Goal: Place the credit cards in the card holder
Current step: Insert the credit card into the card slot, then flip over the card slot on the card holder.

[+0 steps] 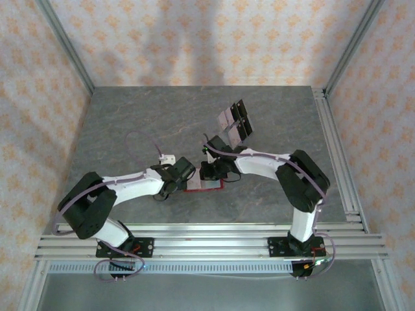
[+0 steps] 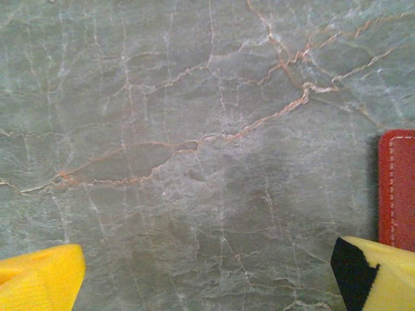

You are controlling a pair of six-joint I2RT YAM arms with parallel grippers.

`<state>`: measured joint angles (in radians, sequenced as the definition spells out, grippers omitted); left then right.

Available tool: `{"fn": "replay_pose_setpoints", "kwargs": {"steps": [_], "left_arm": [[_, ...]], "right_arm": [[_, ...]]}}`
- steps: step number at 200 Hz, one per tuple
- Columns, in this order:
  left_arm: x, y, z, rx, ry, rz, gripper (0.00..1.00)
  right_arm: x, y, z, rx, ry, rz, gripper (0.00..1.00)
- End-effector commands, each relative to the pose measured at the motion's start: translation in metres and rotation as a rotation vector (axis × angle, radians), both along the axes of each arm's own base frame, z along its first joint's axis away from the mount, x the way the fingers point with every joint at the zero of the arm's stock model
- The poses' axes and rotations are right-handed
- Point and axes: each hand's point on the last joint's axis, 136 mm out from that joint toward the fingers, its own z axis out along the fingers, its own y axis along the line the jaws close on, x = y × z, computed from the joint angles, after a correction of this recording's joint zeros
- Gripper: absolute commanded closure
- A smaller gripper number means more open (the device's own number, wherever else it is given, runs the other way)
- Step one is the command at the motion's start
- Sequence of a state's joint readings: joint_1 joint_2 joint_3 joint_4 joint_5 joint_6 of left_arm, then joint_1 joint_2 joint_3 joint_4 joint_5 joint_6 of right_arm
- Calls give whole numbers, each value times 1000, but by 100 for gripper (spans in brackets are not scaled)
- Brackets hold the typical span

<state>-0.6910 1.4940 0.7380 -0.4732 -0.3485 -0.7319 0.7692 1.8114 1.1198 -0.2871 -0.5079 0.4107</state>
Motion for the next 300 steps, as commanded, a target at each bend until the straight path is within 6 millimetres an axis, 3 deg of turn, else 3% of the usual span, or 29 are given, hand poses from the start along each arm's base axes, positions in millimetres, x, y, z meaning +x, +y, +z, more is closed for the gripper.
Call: {"fn": "replay_pose_setpoints", "kwargs": {"steps": [1,71,103,144,198,300], "left_arm": [[2,8,15,34,-22,7,0],[19,-17,23,-41,-33,-24,0],[21,-18,24,-37,-31,-23,0],[17,-14,22,-36,-26,-13,0],[10,-12,13,-62,-10,21,0],[1,-1,5,-62,3,50,0]], "right_arm": [[6,-11,10,9,-34,-34,90],[7,-33,-27,-26,7,-92,91],[6,-34,-7,6,-22,-87,88],[12,-41,24,-27,-100,-58,66],[23,-51,15,-190,-131,28,58],[33,-35,-12,-247,-104,78,56]]}}
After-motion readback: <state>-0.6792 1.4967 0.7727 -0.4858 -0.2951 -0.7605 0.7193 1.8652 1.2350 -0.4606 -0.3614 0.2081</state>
